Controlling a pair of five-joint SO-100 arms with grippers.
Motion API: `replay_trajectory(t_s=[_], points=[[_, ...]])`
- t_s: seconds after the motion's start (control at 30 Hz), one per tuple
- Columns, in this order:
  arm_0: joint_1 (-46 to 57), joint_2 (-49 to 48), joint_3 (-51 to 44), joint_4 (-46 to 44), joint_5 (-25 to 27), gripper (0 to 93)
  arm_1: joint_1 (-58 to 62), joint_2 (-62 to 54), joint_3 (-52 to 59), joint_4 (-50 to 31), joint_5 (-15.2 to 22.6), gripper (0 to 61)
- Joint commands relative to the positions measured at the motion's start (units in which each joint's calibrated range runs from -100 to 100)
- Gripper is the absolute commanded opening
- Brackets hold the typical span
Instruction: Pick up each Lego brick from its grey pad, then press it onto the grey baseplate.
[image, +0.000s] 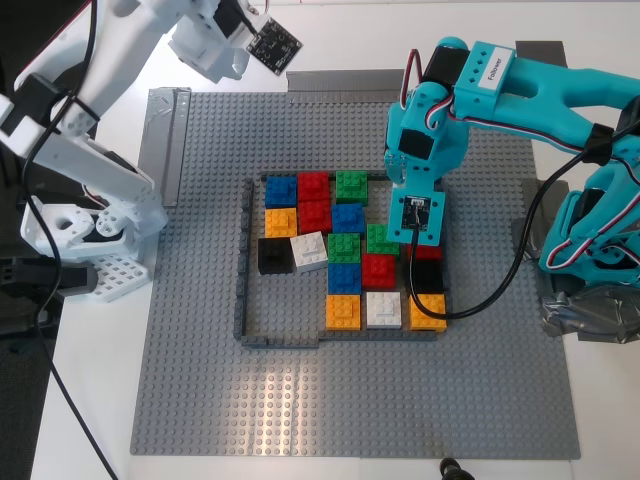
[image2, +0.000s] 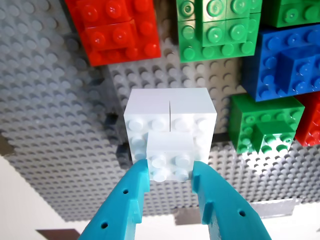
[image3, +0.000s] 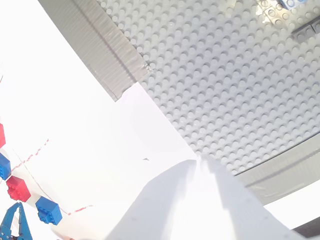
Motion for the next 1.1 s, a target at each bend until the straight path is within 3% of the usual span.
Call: replay_trajectory(t_s=[0.0, 0.3, 0.53, 0.7, 0.9, 1.07], points=[[-1.3, 0.5, -0.3, -0.6, -0.2, 0.0, -2.1, 2.6, -7.2, -1.5, -0.7, 0.2], [-2.0, 1.0, -0.3, -2.3, -0.2, 0.0, -5.0, 14.6, -19.8, 1.9, -2.5, 0.2], [-2.4, 1.1, -0.3, -3.3, -0.2, 0.0, -5.5, 17.7, -20.7, 1.5, -3.4, 0.2], [-2.4, 1.1, 0.3, -5.1, -0.2, 0.0, -7.3, 18.7, -19.4, -2.2, -4.1, 0.2], [-2.8, 1.1, 3.4, -7.0, -0.2, 0.0, -7.7, 17.1, -12.7, -12.5, -3.5, 0.2], [-2.9, 1.1, 3.9, -7.0, -0.2, 0.0, -8.1, 17.2, -9.5, -14.2, -2.7, 0.2]])
